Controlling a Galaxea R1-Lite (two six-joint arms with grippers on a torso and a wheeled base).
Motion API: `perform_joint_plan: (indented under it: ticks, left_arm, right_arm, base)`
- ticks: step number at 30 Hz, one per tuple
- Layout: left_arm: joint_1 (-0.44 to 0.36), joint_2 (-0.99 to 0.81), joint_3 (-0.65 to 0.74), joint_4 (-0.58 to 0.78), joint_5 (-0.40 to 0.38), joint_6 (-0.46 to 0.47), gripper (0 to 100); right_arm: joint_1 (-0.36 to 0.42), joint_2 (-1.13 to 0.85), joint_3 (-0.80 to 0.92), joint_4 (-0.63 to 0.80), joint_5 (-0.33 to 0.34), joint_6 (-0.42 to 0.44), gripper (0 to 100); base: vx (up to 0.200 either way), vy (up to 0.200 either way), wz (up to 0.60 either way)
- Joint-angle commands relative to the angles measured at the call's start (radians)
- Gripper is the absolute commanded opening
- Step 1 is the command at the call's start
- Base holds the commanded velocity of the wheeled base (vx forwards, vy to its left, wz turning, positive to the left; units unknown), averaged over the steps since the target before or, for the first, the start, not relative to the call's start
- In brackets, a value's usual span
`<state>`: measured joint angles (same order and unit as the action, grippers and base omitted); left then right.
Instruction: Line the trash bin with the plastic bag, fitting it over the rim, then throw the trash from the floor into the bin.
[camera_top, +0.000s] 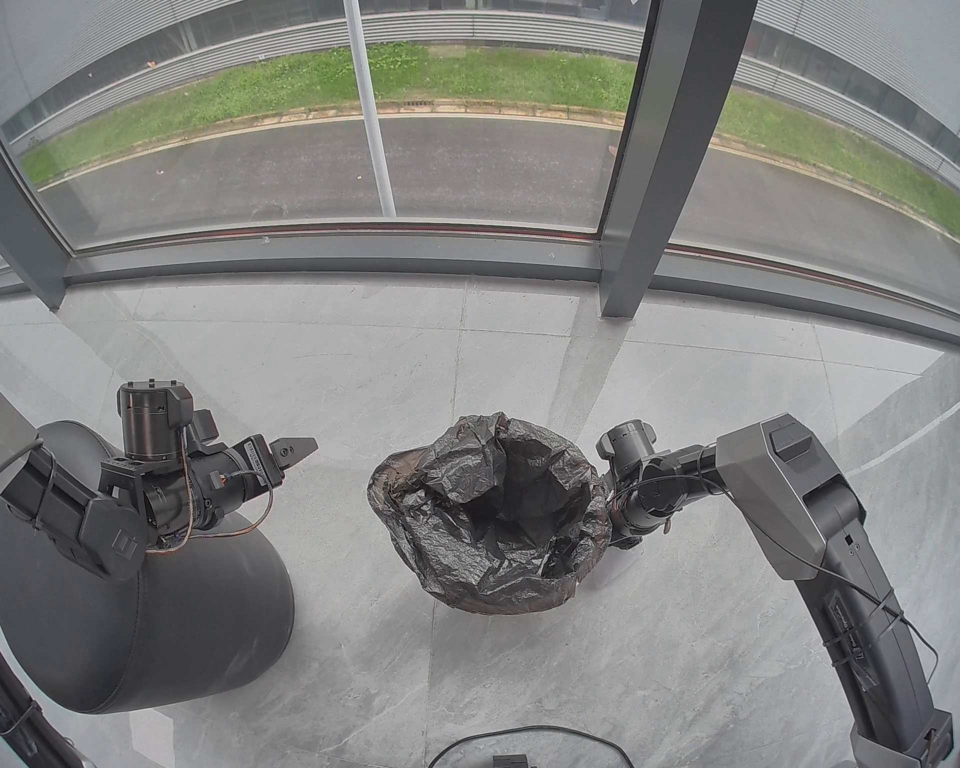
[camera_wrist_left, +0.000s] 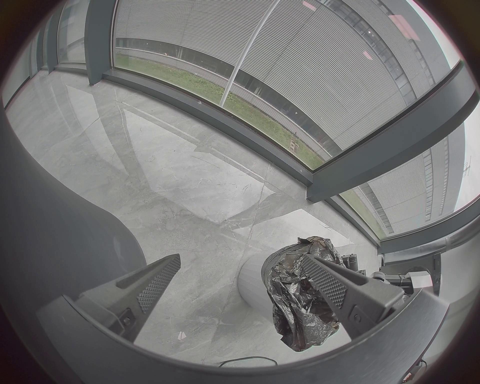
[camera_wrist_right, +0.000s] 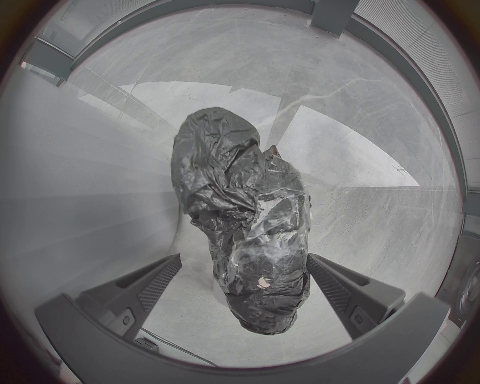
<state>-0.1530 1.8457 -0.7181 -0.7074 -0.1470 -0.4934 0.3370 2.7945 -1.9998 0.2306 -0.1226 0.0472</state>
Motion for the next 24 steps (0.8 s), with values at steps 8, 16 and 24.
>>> perform_joint_plan:
  ticks: [8,16,24]
  left_arm:
    - [-0.002,0.009,0.000,0.000,0.000,0.001,100]
    - [-0.005,0.009,0.002,0.000,0.000,-0.001,100]
    - [-0.005,0.009,0.002,0.000,0.000,-0.001,100]
  right_arm:
    - [-0.050,0.037,0.000,-0.010,0.006,-0.007,100]
    - [-0.069,0.033,0.000,-0.024,0.004,-0.006,100]
    - [-0.070,0.036,0.000,-0.028,0.000,-0.006,0]
  base:
    - [0.000,0.000,0.00]
    - [0.000,0.000,0.00]
    - [0.000,0.000,0.00]
